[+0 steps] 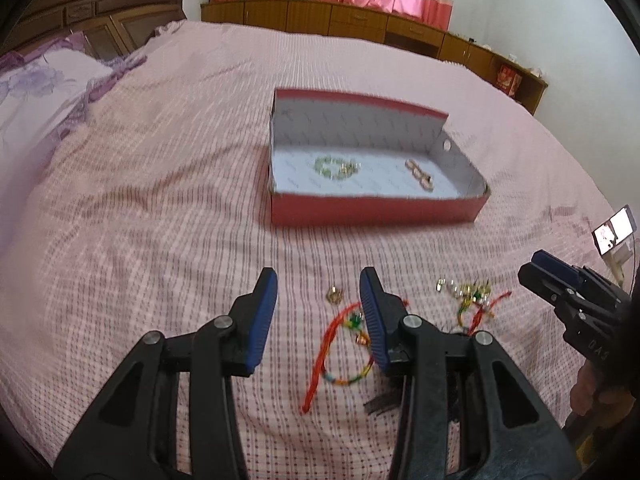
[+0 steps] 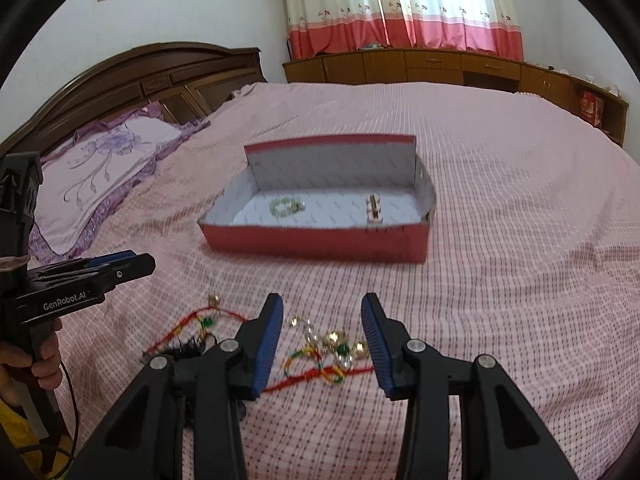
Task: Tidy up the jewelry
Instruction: 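Withdraw both tools from the box toward the remaining jewelry, then grasp the red cord bracelet with left tool while right tool grasps the rainbow cord bracelet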
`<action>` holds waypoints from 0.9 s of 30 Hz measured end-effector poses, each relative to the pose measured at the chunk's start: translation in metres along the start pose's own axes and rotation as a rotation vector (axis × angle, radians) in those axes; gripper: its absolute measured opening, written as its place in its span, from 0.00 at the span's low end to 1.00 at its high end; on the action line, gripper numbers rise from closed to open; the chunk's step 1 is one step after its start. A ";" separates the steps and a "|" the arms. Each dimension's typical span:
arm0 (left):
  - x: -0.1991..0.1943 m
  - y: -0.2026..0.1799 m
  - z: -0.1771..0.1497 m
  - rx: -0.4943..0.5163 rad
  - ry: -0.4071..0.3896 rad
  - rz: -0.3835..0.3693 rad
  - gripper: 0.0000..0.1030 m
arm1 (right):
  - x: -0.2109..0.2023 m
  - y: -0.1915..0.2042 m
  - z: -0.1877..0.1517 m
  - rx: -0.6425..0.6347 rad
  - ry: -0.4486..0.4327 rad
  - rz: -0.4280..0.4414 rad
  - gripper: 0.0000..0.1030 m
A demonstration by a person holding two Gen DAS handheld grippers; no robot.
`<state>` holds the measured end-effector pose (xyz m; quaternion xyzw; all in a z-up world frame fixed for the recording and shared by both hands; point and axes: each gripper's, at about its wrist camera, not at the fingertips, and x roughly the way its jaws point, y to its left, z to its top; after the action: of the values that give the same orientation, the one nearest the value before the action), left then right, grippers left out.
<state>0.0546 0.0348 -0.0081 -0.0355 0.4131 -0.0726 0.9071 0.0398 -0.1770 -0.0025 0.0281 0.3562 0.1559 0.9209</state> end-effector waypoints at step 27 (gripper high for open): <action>0.049 -0.014 -0.045 0.097 0.157 0.038 0.28 | 0.039 -0.003 -0.040 -0.003 0.139 0.008 0.25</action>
<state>0.0507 0.0130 -0.0724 0.0223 0.4796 -0.0780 0.8737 0.0416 -0.1705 -0.0578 0.0173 0.4187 0.1617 0.8934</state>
